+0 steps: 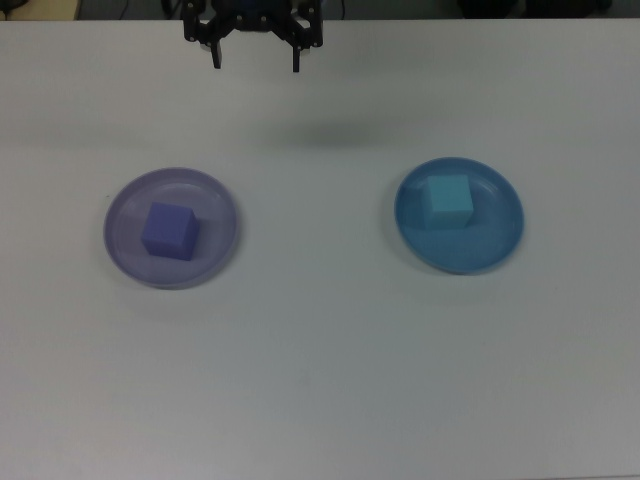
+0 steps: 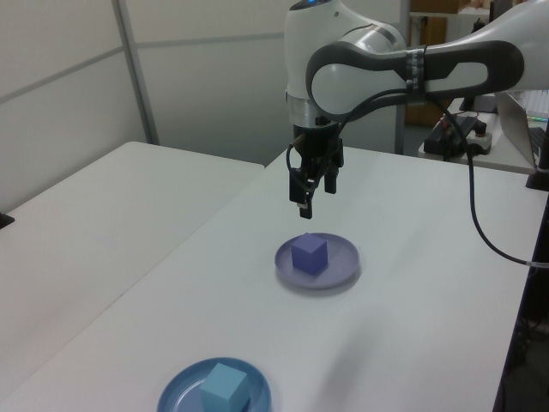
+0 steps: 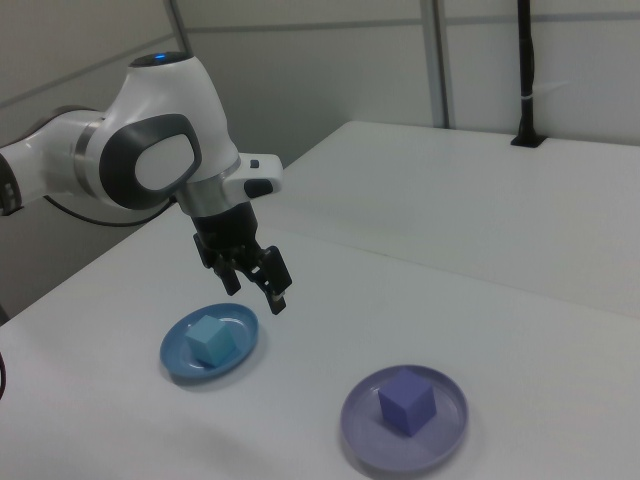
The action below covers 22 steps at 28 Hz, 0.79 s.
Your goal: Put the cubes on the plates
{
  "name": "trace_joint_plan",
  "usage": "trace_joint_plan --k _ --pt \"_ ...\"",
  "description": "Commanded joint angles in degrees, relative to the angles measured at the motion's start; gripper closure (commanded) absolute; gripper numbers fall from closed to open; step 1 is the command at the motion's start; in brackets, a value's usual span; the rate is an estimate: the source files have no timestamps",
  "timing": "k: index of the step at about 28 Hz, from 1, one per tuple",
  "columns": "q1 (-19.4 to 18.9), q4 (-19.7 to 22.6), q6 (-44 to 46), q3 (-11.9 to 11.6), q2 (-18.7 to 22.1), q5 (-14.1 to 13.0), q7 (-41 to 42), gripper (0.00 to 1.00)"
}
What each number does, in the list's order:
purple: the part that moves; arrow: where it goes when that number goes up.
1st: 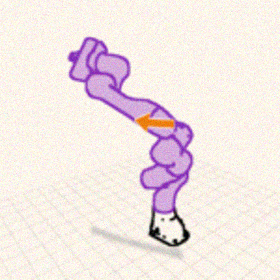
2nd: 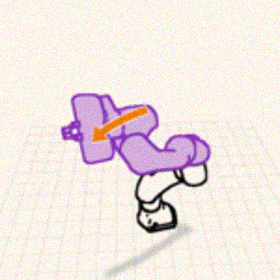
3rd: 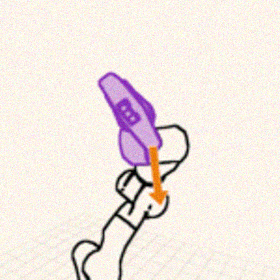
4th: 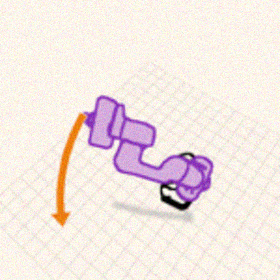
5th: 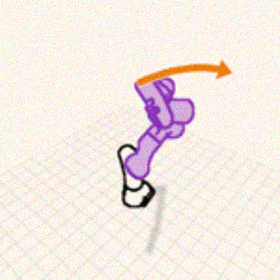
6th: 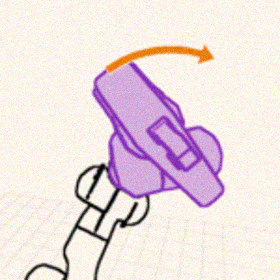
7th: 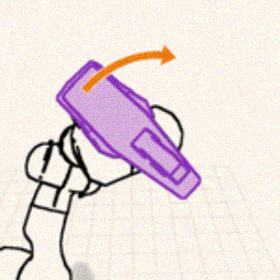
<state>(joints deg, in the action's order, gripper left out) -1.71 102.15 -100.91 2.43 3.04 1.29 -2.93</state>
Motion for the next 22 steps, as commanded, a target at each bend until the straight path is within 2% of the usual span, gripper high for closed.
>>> trace_joint_plan --k 1,22 --pt "0.1 -1.3 2.1 -0.2 -0.3 -1.3 0.9 0.00" --pt "0.1 -2.0 2.1 -0.2 -0.5 -1.3 0.8 0.00"
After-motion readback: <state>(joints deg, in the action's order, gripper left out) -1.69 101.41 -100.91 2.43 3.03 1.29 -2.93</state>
